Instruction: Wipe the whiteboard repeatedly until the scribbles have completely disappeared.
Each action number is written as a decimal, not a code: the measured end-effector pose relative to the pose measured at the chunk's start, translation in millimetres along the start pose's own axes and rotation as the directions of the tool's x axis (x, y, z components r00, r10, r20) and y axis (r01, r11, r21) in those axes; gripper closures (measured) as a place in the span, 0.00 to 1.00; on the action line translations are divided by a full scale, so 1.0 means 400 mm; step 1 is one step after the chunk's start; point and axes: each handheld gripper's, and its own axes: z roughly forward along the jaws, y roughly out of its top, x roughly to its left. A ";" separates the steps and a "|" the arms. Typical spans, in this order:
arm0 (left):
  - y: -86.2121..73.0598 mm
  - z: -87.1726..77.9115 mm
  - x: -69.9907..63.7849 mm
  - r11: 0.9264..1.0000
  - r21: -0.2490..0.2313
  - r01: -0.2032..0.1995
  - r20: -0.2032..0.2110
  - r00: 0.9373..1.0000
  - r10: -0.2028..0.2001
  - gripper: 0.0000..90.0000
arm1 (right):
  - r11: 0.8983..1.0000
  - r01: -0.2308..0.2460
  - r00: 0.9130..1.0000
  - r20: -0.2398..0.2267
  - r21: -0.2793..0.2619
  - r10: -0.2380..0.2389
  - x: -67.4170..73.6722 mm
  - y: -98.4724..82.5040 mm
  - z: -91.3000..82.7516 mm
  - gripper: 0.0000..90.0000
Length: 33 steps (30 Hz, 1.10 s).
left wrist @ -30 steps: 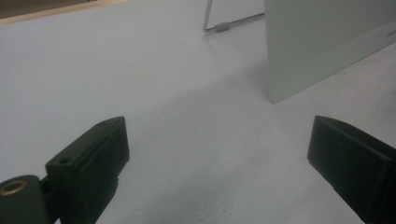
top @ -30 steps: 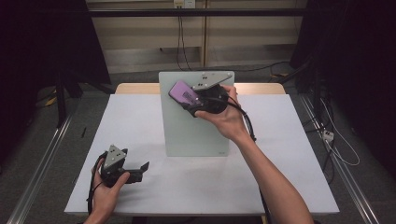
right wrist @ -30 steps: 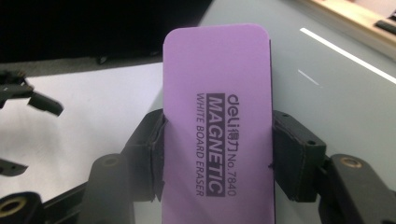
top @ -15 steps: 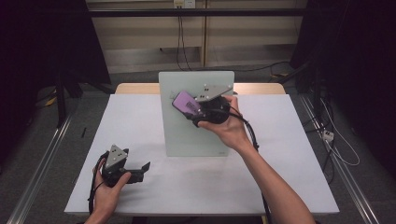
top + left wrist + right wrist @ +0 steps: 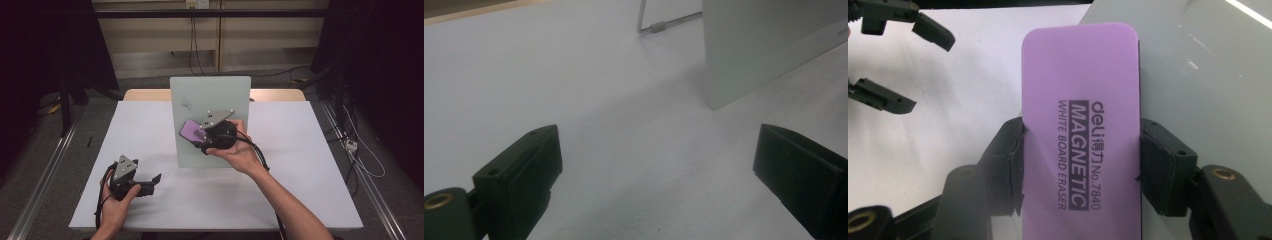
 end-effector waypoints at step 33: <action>0.000 -0.003 0.002 1.000 -0.001 -0.002 0.001 1.000 0.002 0.06 | 0.997 -0.017 0.997 0.070 -0.079 0.022 -0.055 0.086 -0.044 0.47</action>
